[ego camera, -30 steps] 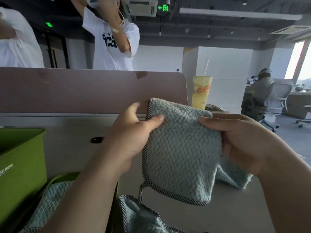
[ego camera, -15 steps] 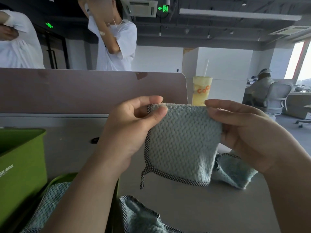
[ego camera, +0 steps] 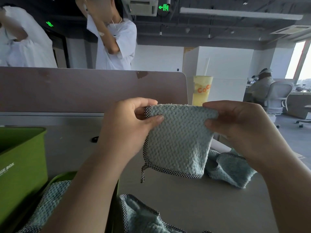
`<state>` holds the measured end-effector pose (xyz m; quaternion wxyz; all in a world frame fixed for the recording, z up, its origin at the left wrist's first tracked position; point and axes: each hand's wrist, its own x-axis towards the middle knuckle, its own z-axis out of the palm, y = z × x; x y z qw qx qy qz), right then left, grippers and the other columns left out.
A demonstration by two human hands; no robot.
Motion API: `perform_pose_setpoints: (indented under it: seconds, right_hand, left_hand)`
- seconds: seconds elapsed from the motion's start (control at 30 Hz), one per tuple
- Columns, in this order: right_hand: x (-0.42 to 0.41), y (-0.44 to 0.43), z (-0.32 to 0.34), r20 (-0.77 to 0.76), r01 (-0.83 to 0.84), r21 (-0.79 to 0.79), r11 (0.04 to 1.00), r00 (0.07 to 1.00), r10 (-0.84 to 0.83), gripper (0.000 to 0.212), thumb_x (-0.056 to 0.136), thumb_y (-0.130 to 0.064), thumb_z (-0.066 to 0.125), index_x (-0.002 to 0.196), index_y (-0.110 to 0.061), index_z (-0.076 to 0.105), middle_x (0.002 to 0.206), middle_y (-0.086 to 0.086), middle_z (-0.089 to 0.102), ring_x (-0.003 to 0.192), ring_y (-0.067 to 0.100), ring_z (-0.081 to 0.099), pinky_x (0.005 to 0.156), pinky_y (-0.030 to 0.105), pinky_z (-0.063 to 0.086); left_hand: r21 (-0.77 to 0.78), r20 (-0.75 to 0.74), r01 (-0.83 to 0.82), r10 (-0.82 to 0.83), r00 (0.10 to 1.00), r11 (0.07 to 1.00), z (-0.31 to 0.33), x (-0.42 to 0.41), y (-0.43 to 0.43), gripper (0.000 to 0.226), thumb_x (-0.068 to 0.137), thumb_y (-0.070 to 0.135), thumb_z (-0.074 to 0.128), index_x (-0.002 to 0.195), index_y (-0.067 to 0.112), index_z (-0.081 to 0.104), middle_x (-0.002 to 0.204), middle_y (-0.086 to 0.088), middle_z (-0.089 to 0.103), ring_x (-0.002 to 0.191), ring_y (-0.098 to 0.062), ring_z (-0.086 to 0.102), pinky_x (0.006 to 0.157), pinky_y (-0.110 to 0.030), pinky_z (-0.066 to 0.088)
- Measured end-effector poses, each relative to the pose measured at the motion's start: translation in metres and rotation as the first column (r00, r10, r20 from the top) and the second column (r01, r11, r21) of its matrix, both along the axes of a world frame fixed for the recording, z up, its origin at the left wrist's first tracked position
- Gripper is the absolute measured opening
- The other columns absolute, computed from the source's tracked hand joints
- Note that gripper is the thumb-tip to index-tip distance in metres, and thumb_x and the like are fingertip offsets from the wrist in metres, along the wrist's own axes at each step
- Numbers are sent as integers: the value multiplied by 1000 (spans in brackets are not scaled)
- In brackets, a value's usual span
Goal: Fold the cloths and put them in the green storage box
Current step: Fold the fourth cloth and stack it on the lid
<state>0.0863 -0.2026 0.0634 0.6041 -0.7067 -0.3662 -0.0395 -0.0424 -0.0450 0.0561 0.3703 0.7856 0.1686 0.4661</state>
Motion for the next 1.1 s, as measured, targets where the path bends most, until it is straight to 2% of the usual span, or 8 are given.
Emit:
perform_pose_setpoints:
  seconds: [0.13,0.5,0.63,0.73,0.83,1.0,1.07,1.1]
  right_hand:
    - [1,0,0,68,35,-24,999,997,-33,34,80,2,70,107,-18,73,87,-2,74,62,-4,63,59,6,45]
    - [-1,-1,0,165,88,-43,995,983,-80,31,86,0,63,83,-29,71,83,-11,74,77,8,68,81,29,52]
    - [0,-3,1,202,107,-72,992,975,-91,24,89,-8,62,80,-29,69,80,-10,73,78,5,67,74,20,49]
    - [0,-7,4,-11,-136,75,988,990,137,15,90,-10,59,81,-15,70,76,-6,73,77,5,66,79,16,51]
    - [-4,-9,6,-253,-297,286,911,893,371,20,92,-15,53,80,-8,66,69,0,69,63,12,64,60,22,54]
    - [-9,2,3,-408,-123,316,941,877,252,24,94,-24,55,87,-5,67,72,11,68,62,22,66,58,31,55]
    - [-11,4,2,-421,-90,306,948,880,219,28,94,-25,55,92,-1,69,78,11,71,69,23,67,60,32,57]
    - [-11,5,2,-432,-75,312,947,876,212,29,94,-25,55,94,0,69,79,10,72,70,23,68,60,32,58]
  left_hand:
    - [16,-8,-20,20,1000,1000,0,-1,2,24,72,25,80,92,35,70,76,21,69,72,14,63,59,-3,46]
    - [33,-50,-35,37,998,999,0,-1,1,15,71,34,80,83,32,71,74,16,71,69,6,65,56,-12,47]
    - [38,-86,-40,43,995,998,-1,-1,4,17,71,41,77,81,30,70,82,9,71,79,-5,65,65,-20,48]
    - [-192,-13,145,-150,989,971,2,-1,4,36,58,52,75,82,26,70,87,8,74,84,-9,69,77,-31,54]
    - [-388,83,300,-291,953,871,3,-2,-5,35,58,51,66,77,21,70,77,6,73,71,-10,69,66,-30,54]
    - [-581,193,429,-395,898,691,8,10,-18,34,75,49,60,82,17,70,86,2,74,69,-2,69,71,-21,55]
    - [-538,255,520,-460,851,663,7,5,-20,35,92,40,47,77,10,57,84,1,64,53,12,63,64,-3,48]
    - [-542,235,567,-536,811,621,3,5,-19,37,93,42,46,80,10,58,84,-6,65,57,11,65,65,-6,49]
